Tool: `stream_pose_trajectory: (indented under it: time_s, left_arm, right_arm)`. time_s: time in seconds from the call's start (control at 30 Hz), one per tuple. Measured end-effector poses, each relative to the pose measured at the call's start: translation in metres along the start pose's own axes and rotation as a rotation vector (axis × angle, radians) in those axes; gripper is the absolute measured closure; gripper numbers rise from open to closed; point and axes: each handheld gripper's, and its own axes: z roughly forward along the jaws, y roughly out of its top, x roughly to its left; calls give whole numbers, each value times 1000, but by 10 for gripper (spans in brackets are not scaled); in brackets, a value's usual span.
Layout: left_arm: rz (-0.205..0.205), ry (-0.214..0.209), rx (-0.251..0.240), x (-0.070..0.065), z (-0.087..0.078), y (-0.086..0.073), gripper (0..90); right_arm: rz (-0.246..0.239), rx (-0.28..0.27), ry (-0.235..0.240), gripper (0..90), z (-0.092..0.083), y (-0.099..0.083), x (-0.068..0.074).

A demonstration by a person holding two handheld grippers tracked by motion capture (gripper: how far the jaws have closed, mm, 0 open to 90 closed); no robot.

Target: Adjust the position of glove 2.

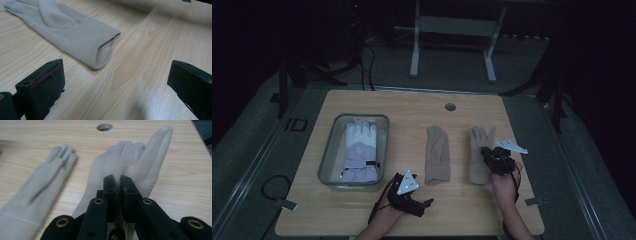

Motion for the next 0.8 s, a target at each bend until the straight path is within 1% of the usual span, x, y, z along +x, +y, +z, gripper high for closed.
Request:
stream_pose_trajectory:
  time_s: [0.03,0.07,0.1,0.17,0.2,0.23,0.27,0.43,0.5,0.57,0.63,0.67,0.7,0.8]
  left_arm:
    - [4,3,-1,0,0,0,13]
    - [5,4,-2,0,0,0,13]
    - [6,4,-1,0,0,0,13]
    - [7,5,1,0,0,0,13]
    - [7,5,1,0,0,0,13]
    - [7,8,3,0,0,0,13]
    - [7,9,6,0,0,0,13]
    - [13,3,-3,-1,0,0,13]
    - [14,4,-3,-2,0,0,13]
    - [13,5,-3,-2,0,0,13]
    - [14,3,-2,-1,-1,0,13]
    - [14,3,-2,-1,-1,0,13]
    - [18,5,-2,-2,-1,0,13]
    - [16,4,-3,-2,0,0,13]
  right_arm:
    - [5,-4,7,835,1,2,5]
    - [1,-2,19,835,3,6,16]
    - [7,-5,27,835,5,8,21]
    - [-4,-6,35,835,7,12,32]
    - [-4,-6,35,835,7,12,32]
    - [2,-10,42,835,8,13,37]
    - [-2,-14,55,835,10,17,47]
    - [-1,-16,80,835,17,23,73]
    - [-10,-11,95,834,21,26,84]
    - [-16,-5,100,834,23,27,93]
    - [-8,0,110,834,26,28,101]
    - [-8,0,110,834,26,28,101]
    - [-7,7,111,834,31,27,110]
    - [-11,15,114,834,37,23,118]
